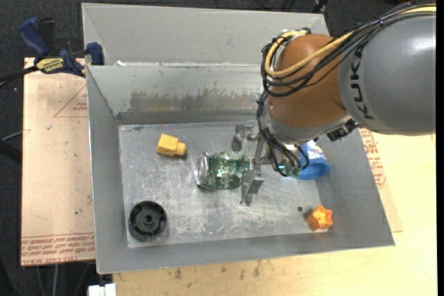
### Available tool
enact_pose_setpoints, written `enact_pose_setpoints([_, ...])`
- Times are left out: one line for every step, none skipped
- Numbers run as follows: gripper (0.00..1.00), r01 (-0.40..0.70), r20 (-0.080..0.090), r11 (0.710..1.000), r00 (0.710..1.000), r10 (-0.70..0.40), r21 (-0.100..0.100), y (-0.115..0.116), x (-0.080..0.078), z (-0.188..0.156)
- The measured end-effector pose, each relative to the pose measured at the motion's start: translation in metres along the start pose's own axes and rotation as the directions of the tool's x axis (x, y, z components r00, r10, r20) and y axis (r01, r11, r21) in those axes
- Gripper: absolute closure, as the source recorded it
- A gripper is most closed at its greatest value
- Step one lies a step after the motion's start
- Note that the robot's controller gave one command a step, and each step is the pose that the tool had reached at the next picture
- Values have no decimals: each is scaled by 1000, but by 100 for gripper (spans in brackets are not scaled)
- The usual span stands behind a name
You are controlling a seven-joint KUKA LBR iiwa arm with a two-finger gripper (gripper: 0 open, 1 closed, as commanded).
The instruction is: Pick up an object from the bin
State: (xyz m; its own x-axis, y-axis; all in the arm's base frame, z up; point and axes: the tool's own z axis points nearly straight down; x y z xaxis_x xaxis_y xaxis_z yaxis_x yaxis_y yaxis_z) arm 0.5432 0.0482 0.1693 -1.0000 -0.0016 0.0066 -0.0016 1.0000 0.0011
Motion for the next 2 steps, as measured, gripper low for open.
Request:
enact_pose_setpoints([0, -1, 7, 1000, 1000, 1, 0, 0, -2, -3])
enact_pose_setpoints([100, 143, 21, 990, 990, -143, 0, -5, -22, 92])
